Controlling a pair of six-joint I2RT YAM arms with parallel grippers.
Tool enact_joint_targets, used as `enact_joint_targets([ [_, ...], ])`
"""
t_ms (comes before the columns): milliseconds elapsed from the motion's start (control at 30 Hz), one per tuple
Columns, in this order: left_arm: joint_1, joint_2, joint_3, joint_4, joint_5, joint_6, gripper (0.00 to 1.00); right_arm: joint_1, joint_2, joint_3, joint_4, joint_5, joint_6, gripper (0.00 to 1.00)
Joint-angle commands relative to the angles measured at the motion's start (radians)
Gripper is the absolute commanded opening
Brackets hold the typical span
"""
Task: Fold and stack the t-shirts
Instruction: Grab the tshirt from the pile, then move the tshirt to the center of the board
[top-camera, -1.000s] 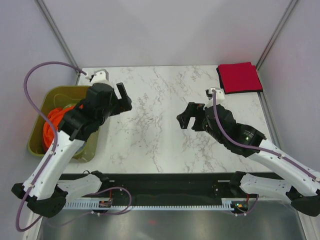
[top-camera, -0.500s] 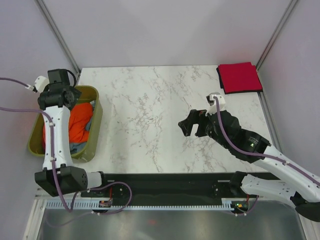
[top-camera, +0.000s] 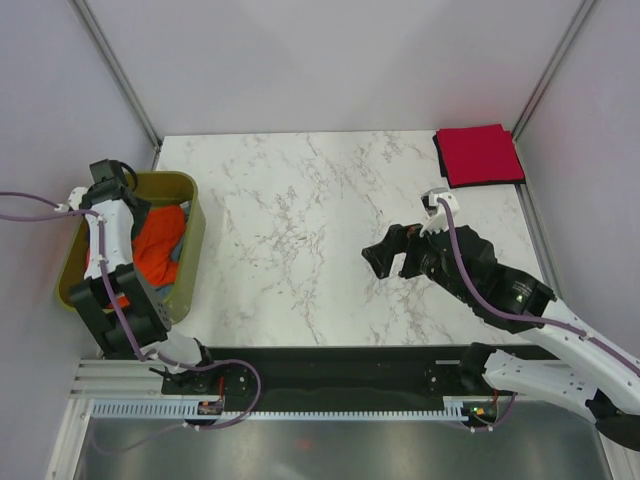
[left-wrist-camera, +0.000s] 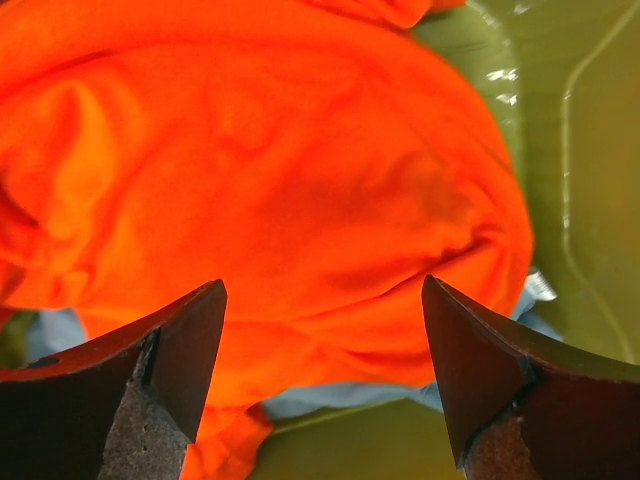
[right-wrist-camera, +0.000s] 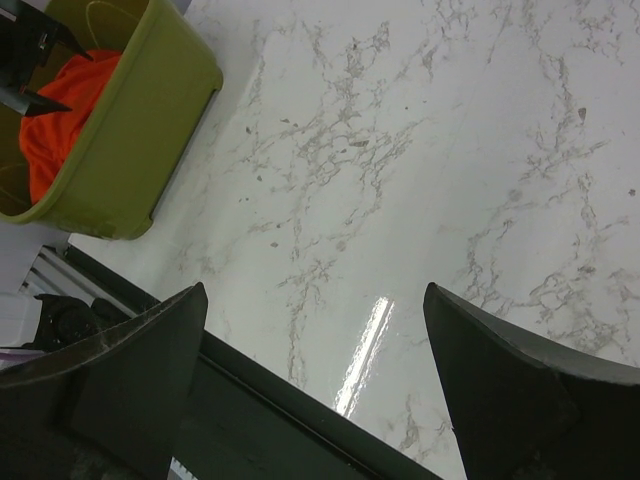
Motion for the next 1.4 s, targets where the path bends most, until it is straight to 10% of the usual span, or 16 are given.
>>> enact_joint_targets([
  [0, 0.004, -0.02, -0.039, 0.12, -0.03, -0.047, 0.86, -0.001, 0.011, 0.023, -0.021, -0.031, -0.012, 0.98],
  [233, 0.009, 0.01, -0.179, 0.239, 0.013, -0.059, 0.79, -0.003, 0.004, 0.02, -0.009, 0.018, 0.019, 0.98],
  [367, 0.009, -0.013, -0.157, 0.29, 0.068, 0.006, 0.3, -0.003, 0.025, 0.005, 0.002, -0.005, 0.051, 0.98],
  [533, -0.026, -0.048, -0.03, 0.275, 0.085, 0.109, 0.02, -0.003, 0.067, 0.02, 0.009, -0.088, 0.054, 0.98],
  [967, -0.252, -0.241, 0.336, 0.212, -0.059, 0.266, 0.02, -0.001, 0.038, -0.012, 0.015, -0.06, 0.109, 0.98],
  [1367, -0.399, -0.238, 0.74, 0.302, 0.737, 0.142, 0.02, -0.003, -0.031, -0.015, 0.028, -0.039, 0.117, 0.98],
])
